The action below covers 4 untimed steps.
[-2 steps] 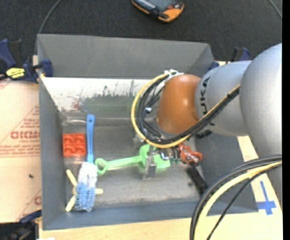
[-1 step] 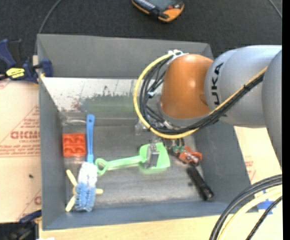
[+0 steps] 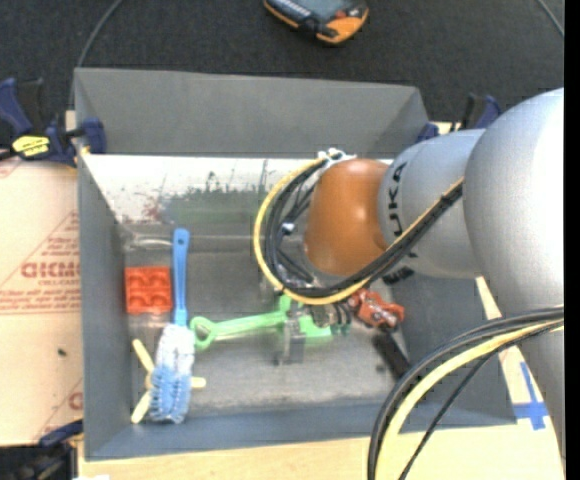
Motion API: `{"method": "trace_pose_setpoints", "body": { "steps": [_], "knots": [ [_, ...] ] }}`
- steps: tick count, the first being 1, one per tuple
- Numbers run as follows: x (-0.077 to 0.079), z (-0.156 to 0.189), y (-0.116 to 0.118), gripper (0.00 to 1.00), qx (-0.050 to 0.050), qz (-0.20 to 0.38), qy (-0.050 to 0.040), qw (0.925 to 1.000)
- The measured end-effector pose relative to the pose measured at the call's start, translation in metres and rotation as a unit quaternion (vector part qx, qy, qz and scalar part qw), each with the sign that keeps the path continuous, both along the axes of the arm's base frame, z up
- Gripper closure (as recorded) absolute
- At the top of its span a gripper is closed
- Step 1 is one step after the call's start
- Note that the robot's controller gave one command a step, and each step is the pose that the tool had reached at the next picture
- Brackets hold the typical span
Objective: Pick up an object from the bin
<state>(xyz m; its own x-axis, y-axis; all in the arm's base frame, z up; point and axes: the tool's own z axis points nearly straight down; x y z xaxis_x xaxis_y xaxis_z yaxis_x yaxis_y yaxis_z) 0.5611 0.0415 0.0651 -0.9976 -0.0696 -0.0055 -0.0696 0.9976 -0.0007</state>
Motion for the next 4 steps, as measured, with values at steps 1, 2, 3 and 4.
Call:
{"method": "trace_pose_setpoints", "body": {
  "steps": [1,2,3,4],
  "knots": [
    [-0.012,0.006,-0.004,0.00,-0.001,-0.004,-0.0132,0.9999],
    [0.001,0.004,-0.001,1.00,0.000,0.000,-0.0064,1.0000],
    [0.001,0.004,-0.001,1.00,0.000,0.000,-0.0064,1.0000],
    [-0.003,0.028,-0.001,1.00,-0.001,0.000,-0.0002,1.0000]
  ]
}}
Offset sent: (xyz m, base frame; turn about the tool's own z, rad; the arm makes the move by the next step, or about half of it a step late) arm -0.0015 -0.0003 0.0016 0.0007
